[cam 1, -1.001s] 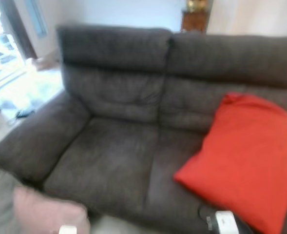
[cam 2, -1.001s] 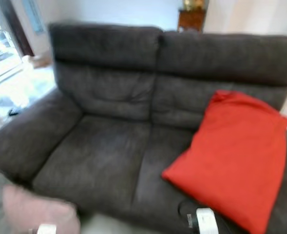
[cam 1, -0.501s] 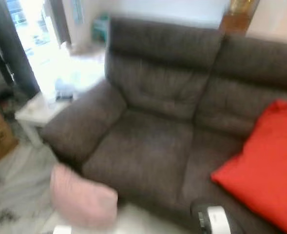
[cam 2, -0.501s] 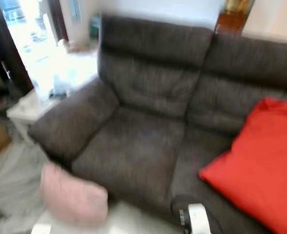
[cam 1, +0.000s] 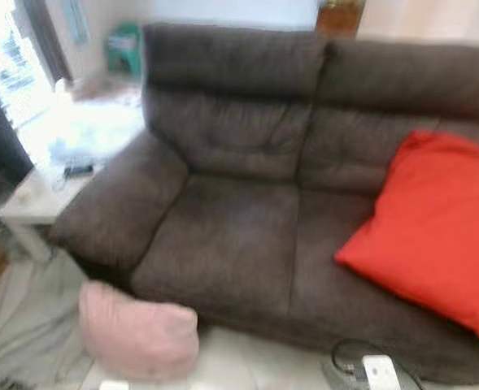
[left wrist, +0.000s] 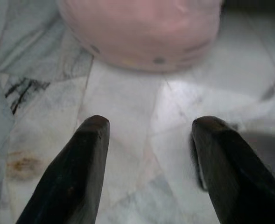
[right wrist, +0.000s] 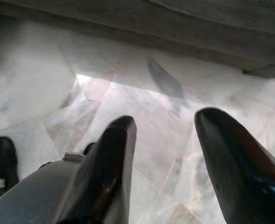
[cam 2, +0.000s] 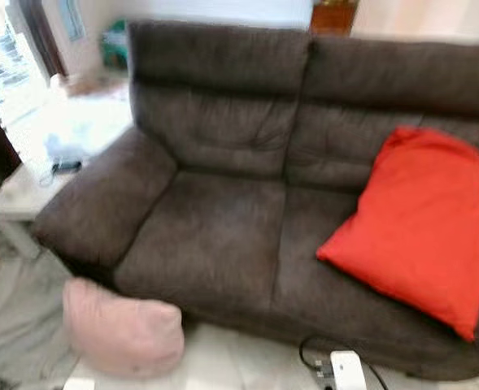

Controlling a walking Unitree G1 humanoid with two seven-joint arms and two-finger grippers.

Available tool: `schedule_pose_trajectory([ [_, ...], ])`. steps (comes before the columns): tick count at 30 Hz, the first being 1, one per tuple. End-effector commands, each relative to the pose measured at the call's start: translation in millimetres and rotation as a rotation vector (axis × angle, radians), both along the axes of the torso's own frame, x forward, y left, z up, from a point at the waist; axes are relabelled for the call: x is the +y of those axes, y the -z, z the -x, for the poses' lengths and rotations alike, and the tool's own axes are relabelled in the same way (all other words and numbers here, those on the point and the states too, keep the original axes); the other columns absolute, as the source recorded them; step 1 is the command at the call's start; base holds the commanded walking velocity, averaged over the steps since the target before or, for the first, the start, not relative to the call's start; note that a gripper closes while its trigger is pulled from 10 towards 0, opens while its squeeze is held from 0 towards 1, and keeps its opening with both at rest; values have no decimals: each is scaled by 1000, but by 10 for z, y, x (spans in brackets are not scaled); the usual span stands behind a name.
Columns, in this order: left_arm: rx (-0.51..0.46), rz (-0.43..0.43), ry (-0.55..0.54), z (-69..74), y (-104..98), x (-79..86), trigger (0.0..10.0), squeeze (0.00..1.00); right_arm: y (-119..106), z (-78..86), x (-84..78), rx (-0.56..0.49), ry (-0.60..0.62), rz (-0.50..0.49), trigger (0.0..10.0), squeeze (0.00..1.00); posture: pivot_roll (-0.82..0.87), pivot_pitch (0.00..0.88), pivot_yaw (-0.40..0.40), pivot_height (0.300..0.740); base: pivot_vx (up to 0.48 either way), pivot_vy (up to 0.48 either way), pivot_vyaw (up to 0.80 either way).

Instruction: Move the pillow to the sofa from floor

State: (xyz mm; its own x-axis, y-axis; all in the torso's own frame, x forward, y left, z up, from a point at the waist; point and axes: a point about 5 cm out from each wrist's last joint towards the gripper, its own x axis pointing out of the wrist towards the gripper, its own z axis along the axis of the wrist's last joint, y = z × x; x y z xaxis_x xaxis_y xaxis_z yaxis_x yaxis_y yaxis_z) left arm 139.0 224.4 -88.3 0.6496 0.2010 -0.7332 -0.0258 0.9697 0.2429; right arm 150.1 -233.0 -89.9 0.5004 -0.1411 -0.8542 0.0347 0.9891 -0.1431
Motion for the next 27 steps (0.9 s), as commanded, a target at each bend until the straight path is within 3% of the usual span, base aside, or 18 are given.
schedule_pose_trajectory([
  [1, 28, -8, -19, 96, 27, 47, 10000, 0, -19, -82, 61, -26, -5, -15, 10000, 0, 42, 29, -33, 740, 0, 480, 0],
  [22, -16, -6, -6, 12, -10, 22, 10000, 0, -18, -75, 49, -27, 35, -26, 10000, 0, 39, 18, -30, 740, 0, 480, 0],
  [27, -28, -7, -1, -6, -19, 9, 10000, 0, -15, -75, 58, -22, 33, -31, 10000, 0, 39, 16, -30, 740, 0, 480, -633],
])
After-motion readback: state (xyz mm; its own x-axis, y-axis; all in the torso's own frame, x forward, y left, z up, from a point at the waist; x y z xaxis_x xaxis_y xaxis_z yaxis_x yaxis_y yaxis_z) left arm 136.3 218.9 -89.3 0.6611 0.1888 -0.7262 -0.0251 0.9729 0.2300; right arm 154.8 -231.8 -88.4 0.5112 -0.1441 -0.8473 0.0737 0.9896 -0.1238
